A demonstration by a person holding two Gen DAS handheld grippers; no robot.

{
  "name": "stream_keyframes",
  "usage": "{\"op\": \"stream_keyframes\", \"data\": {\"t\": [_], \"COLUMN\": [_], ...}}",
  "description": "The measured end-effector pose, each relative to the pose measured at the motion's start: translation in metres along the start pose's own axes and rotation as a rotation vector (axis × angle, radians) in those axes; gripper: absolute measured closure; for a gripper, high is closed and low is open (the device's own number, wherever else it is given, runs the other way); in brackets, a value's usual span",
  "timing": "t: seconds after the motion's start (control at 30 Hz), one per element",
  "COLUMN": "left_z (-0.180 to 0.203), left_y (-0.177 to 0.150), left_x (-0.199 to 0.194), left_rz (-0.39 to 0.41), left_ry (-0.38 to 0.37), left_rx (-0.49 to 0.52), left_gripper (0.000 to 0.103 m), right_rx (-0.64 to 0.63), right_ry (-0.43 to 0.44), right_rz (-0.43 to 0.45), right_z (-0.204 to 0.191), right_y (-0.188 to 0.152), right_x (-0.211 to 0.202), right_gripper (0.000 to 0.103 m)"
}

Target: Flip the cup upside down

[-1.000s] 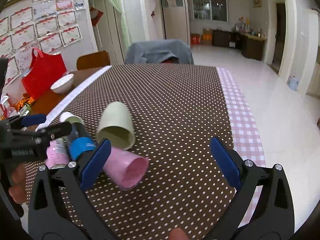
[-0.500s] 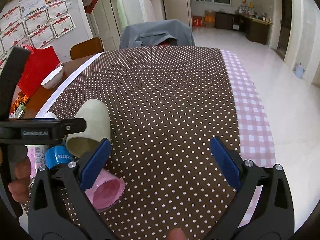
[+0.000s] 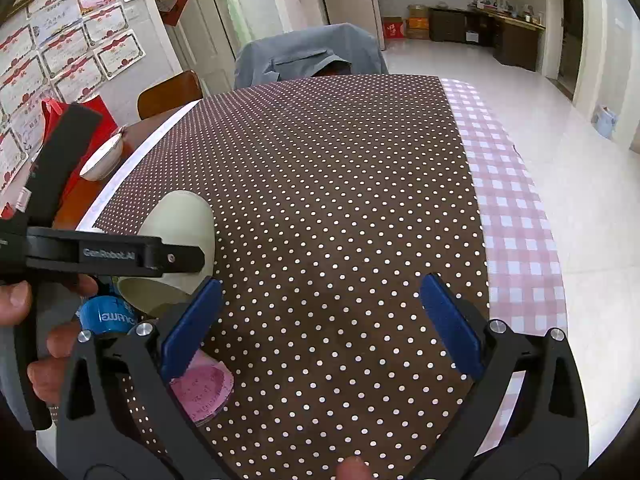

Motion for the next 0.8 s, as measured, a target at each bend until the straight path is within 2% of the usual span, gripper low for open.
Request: {"op": "stream_keyframes", "data": {"t": [0.1, 0.13, 0.17, 0.23, 0.5, 0.8], "left_z": [0.005, 0.007, 0.009, 0.012, 0.013, -0.004], "left_y": [0.004, 0.005, 0.005, 0.007, 0.023, 0.018], "left_x": [0.012, 0.018, 0.022, 0.026, 0.004, -0.021], "left_rz": [-0.039, -0.057, -0.076, -0.099, -0.016, 0.033], "left_ry": [0.0, -0.006, -0.024, -0.036, -0.004, -0.033], "left_rx": [0.026, 0.034, 0.043, 0.052, 0.117, 0.131], "left_gripper": [0.005, 0.009, 0.019, 0.021, 0.024, 0.025], "right_rx": [0.01, 0.013, 0.016, 0.018, 0.044, 0.037], "right_ry": [0.001, 0.001, 0.002, -0.001, -0.013, -0.024], "right_rz": [0.002, 0.003, 0.005, 0.01, 0.03, 0.062], "right_z": [0.003, 0.003, 0.003, 0.004, 0.011, 0.003], "right_y": [-0.001, -0.001, -0.002, -0.003, -0.008, -0.019], "right_x": [-0.002, -0.003, -0.004, -0.007, -0.021, -0.042], "right_gripper": [0.006, 0.006, 0.006, 0.006, 0.006, 0.006]}}
Point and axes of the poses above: each gripper's, at about its wrist camera, not at the fingertips, and x roughly the way its jaws point, z to its right, y to its top, the point moved 4 cm from there along x, roughly the way its jaws point, and after that the axes turned 8 degrees about x, right-handed, at the moved point
